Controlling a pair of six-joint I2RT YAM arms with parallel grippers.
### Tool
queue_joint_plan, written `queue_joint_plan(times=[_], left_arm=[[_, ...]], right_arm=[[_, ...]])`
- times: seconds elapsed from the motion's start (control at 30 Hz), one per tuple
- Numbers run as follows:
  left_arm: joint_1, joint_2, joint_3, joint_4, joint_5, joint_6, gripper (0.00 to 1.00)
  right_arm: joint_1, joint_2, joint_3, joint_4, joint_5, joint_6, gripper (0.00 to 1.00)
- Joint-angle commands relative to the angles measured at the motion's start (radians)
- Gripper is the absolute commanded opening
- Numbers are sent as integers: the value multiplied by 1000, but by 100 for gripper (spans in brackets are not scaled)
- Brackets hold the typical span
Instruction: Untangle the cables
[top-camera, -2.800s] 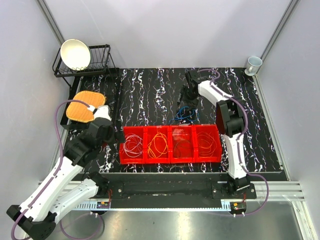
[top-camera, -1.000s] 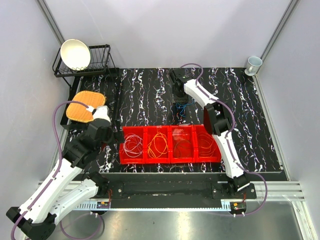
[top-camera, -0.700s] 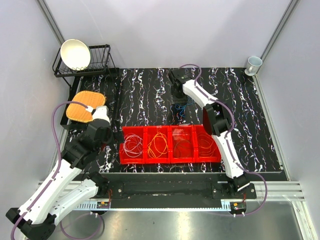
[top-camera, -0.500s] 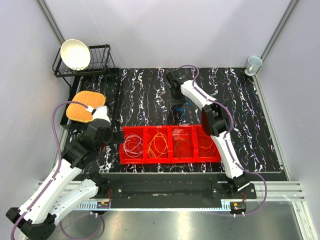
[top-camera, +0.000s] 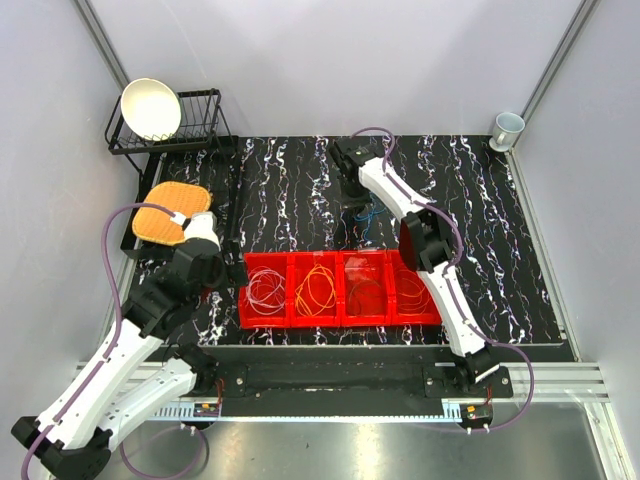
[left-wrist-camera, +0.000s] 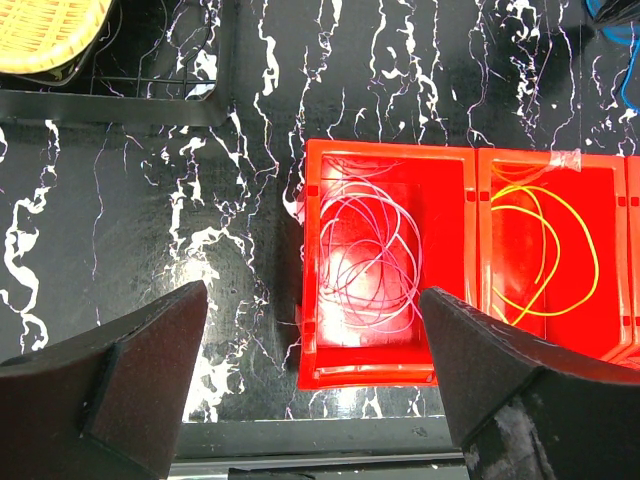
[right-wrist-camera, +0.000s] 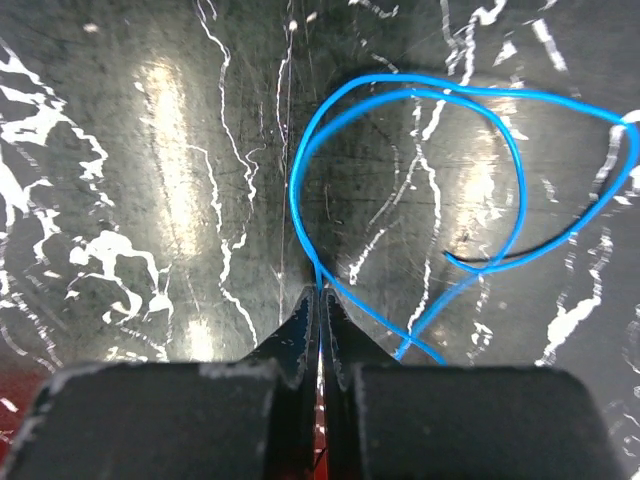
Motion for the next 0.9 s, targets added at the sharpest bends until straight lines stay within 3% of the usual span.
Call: queue_joint_plan(times=[0.0, 0.87], left_arm=[[-2, -11, -5, 44, -30, 6, 90], [-2, -30, -6, 39, -41, -10, 89]], right_arm=[[7, -114, 73, -5, 42, -11, 0], [10, -651, 46, 53, -46, 3, 0]])
